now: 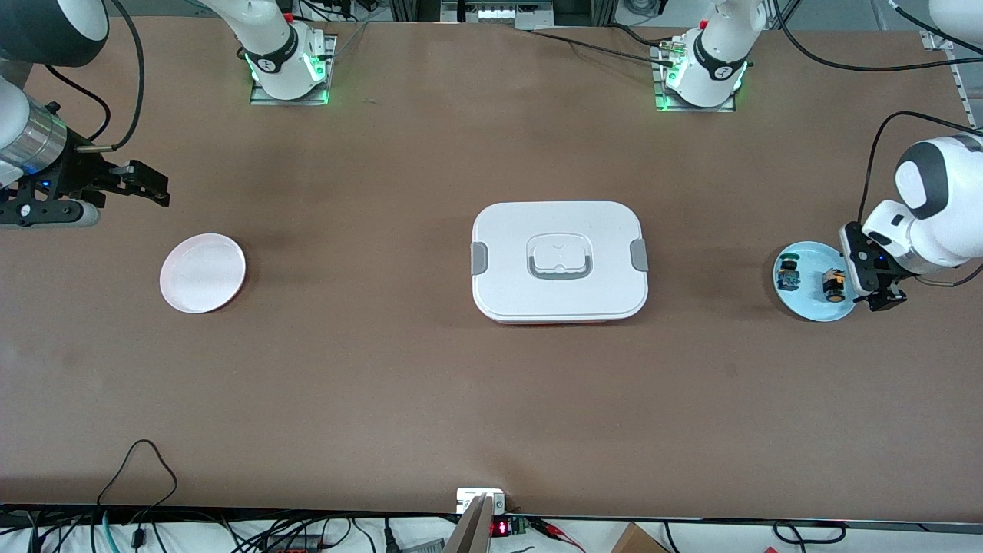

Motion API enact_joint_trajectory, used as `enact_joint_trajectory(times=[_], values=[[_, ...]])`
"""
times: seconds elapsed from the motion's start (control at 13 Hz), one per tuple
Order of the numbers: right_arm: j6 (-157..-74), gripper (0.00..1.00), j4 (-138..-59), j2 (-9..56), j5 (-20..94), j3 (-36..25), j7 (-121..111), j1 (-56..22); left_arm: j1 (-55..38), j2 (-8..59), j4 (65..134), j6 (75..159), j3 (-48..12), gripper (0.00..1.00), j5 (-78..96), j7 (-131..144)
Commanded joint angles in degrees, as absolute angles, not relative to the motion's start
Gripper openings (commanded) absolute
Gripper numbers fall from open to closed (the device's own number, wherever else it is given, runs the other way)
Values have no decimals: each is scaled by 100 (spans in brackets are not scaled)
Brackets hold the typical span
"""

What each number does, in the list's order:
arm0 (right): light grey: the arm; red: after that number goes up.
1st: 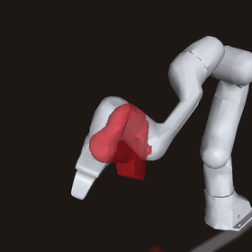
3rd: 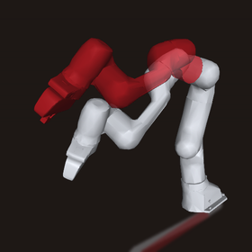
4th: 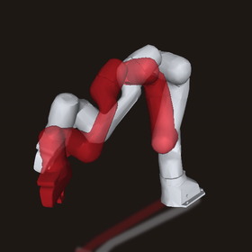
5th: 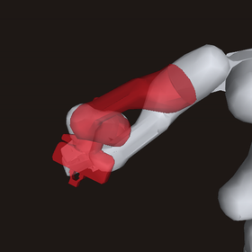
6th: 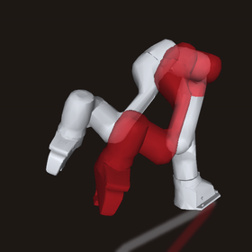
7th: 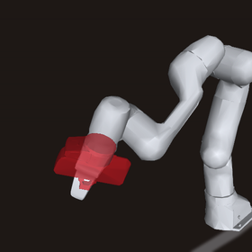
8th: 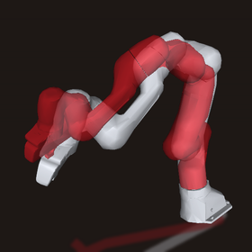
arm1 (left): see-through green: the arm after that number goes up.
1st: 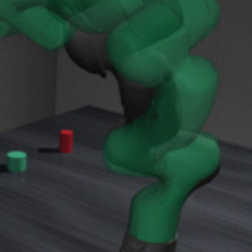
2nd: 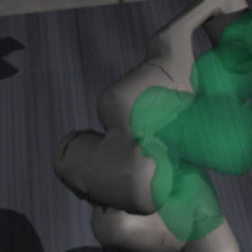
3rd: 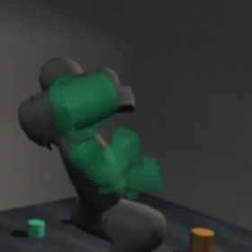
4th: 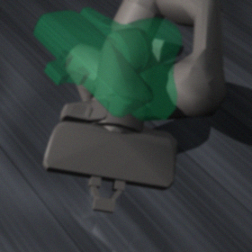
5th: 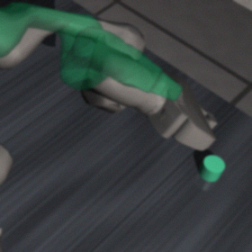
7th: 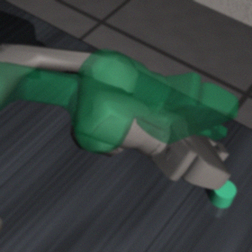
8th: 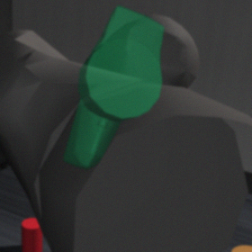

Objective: Transfer orange switch to right arm and place
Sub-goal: 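Move the left gripper down over the orange switch on the blue plate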

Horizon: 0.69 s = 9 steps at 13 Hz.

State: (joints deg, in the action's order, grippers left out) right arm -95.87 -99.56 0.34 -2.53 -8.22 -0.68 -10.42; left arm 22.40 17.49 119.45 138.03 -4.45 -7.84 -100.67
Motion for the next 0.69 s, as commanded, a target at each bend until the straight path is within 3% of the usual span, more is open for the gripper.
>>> enact_joint_trajectory(times=[0.0,0.31,0.62], values=[[-9483,100,-9861,62,-202,-826,-35,-1142,2478,1888,12173,14421,-501,100,-870,-11088],[-9378,100,-9888,62,8,-826,-35,-1125,2689,2381,12173,15063,-519,100,-861,-12144],[-9387,100,-9888,62,-44,-835,-44,-1125,2804,2513,12164,15126,-571,100,-817,-12217]])
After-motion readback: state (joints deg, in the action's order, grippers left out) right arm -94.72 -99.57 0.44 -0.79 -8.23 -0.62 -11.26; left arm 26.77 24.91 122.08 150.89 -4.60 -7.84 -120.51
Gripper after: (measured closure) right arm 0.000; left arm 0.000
